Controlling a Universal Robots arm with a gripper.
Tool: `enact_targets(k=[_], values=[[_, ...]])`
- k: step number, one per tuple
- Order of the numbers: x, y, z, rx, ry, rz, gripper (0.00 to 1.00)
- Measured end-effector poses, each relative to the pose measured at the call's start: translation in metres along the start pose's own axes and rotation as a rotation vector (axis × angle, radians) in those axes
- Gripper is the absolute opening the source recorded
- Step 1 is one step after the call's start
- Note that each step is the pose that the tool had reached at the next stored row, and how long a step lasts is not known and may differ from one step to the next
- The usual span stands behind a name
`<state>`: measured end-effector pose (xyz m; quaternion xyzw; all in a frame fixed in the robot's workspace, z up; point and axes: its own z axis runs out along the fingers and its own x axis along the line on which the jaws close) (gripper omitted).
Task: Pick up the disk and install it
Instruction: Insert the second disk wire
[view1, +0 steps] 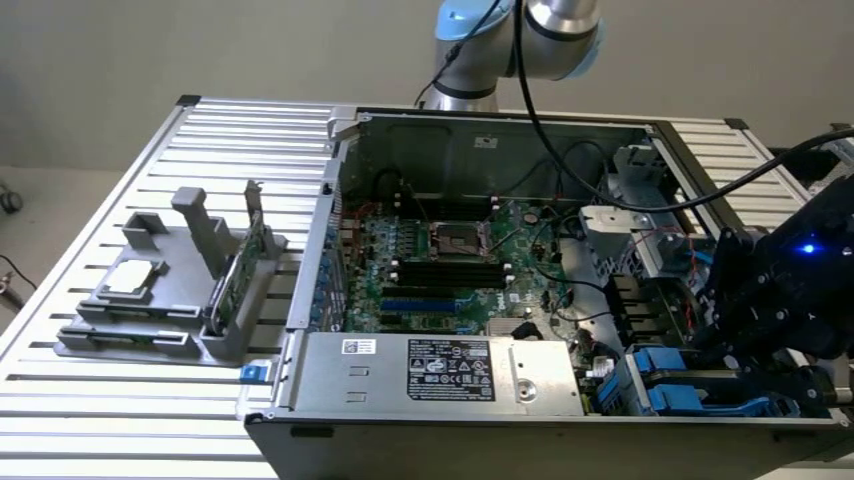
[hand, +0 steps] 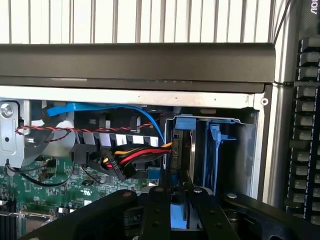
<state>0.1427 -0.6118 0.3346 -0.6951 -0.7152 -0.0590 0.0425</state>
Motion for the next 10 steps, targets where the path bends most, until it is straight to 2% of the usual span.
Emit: enact_targets(k=[1,4,10], values=[[-0.001,0.0000,-0.0017,0.0000,0.0011,0.000,0.25],[-0.002,-0.0021,-0.0088,-0.0001,0.0043,0.000,0.25],[-0.003,-0.0232,-0.0151,-0.0002,0.0056,0.000,0.25]])
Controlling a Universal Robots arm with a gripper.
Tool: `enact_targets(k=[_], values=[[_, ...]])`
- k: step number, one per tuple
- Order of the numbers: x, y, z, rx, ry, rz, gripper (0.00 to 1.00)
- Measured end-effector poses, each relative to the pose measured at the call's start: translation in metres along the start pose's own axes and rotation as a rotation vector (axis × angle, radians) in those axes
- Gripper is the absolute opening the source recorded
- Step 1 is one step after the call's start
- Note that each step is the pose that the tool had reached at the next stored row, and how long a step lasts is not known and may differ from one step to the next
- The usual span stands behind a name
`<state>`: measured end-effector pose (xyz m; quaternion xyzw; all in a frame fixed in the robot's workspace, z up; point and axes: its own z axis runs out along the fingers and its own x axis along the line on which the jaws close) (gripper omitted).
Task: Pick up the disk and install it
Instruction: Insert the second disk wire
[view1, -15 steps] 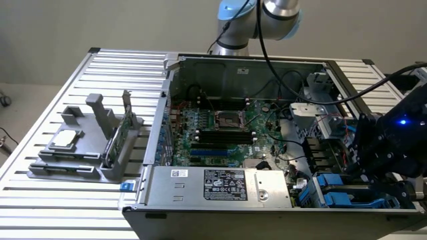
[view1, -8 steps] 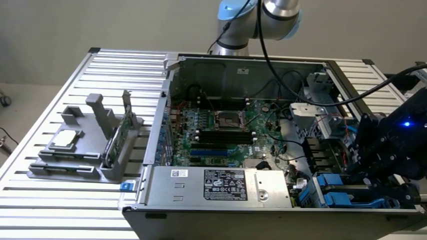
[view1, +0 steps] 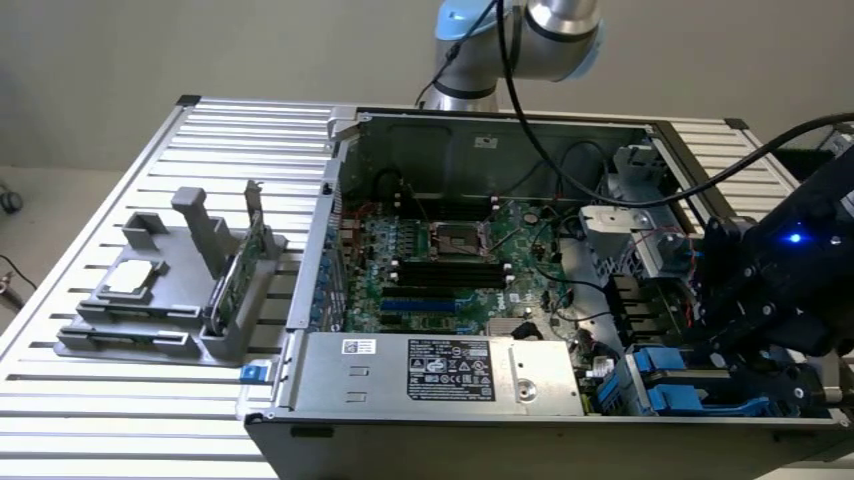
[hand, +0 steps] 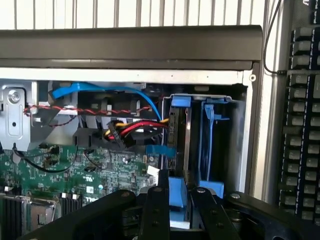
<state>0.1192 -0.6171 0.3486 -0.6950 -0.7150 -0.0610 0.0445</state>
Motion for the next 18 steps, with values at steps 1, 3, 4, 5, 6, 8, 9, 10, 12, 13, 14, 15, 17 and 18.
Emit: enact_targets(k=[1,3,4,5,6,8,9,10,12,13,14,15,17,18], values=[[0.000,-0.0039,-0.0014,0.0001,-0.0001,0.000,0.25],[0.001,-0.0114,-0.0044,0.0001,0.0001,0.000,0.25],[0.001,-0.0151,-0.0062,0.0001,0.0000,-0.001,0.25],[0.002,-0.0184,-0.0079,0.0001,0.0001,-0.001,0.25],[0.002,-0.0209,-0.0097,0.0001,0.0000,-0.001,0.22],[0.002,-0.0214,-0.0103,-0.0004,0.0015,-0.001,0.16],[0.002,-0.0214,-0.0103,-0.0003,0.0014,-0.001,0.11],[0.002,-0.0214,-0.0103,-0.0003,0.0014,-0.001,0.11],[0.002,-0.0215,-0.0104,-0.0004,0.0014,-0.001,0.11],[0.002,-0.0215,-0.0105,-0.0004,0.0013,-0.001,0.11],[0.002,-0.0215,-0.0105,-0.0004,0.0012,-0.001,0.11],[0.002,-0.0215,-0.0104,-0.0004,0.0013,-0.001,0.11],[0.002,-0.0215,-0.0104,-0.0004,0.0013,-0.001,0.11],[0.002,-0.0215,-0.0104,-0.0004,0.0013,-0.001,0.11]])
